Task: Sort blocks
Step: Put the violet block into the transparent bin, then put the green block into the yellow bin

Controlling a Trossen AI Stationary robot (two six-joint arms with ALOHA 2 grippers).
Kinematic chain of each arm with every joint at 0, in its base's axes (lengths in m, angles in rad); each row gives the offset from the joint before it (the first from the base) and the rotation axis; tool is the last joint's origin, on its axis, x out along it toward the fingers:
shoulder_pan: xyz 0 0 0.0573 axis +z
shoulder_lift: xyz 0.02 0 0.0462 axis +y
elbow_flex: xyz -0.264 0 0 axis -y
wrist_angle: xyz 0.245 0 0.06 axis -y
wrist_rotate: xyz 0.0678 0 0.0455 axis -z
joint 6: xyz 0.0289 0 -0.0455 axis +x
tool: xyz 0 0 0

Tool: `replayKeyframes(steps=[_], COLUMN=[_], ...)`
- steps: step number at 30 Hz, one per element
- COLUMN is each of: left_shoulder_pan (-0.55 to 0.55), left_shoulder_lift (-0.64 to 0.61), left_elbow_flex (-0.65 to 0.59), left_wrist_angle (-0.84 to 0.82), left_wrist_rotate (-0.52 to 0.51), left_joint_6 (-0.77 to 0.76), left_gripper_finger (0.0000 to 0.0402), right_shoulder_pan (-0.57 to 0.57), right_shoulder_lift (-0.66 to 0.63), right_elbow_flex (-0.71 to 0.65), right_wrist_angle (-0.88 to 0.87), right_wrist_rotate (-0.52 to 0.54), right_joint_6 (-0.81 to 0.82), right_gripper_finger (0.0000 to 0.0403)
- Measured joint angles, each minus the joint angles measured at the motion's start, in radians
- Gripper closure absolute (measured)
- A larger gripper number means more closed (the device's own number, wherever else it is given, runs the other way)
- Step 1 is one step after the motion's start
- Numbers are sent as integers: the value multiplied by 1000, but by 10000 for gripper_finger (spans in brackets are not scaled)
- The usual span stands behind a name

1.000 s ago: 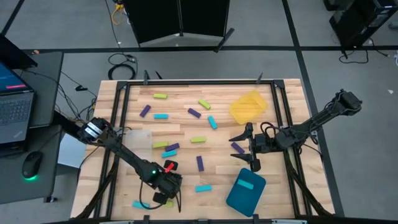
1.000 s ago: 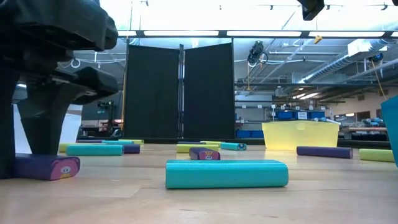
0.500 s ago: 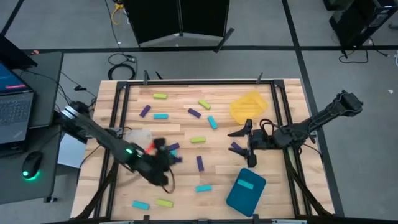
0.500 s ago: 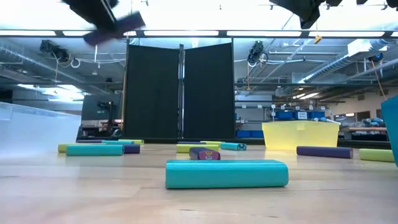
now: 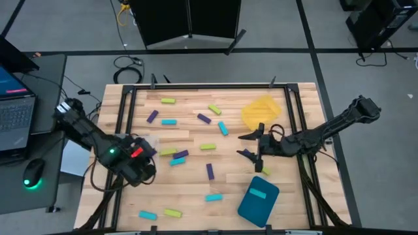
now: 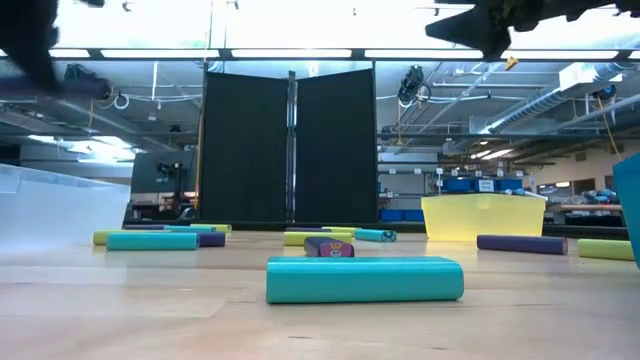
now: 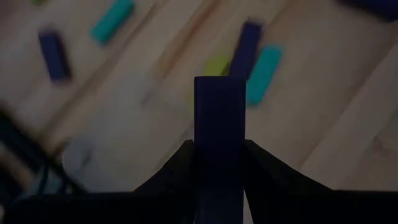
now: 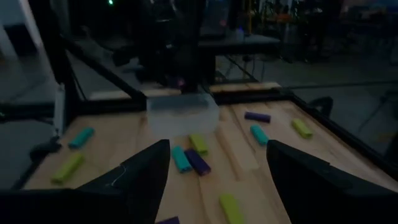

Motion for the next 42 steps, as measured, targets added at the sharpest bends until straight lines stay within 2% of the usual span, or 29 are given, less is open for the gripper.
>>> replayKeyframes(steps=[3, 7, 13, 21, 26, 32, 35, 42], left_shoulder_pan=[-12, -13, -12, -12, -12, -13, -13, -11], left_shoulder_lift=[-52, -115, -140, -140, -140, -140, -140, -140], left_elbow_flex=[-97, -207, -290, -292, -291, -291, -291, -291], left_wrist_angle=[43, 152, 152, 161, 166, 179, 216, 328], left_wrist_rotate=[57, 72, 108, 109, 103, 60, 35, -56], left_joint_6=[-87, -123, -182, -148, -130, -125, -86, 9], left_gripper_finger=[301, 301, 296, 136, 89, 85, 89, 94], right_shoulder_pan=[-20, -60, -163, -281, -325, -386, -412, -427], right_shoulder_lift=[84, 198, 333, 538, 658, 766, 810, 906], right_elbow_flex=[65, 173, 345, 465, 531, 610, 631, 669], right_wrist_angle=[-56, -139, -394, -486, -497, -601, -616, -627], right_wrist_rotate=[0, -15, -165, -340, -364, -424, -476, -519], right_joint_6=[0, -7, 62, -27, -89, -150, -173, -193], right_gripper_finger=[124, 124, 122, 107, 101, 103, 103, 109])
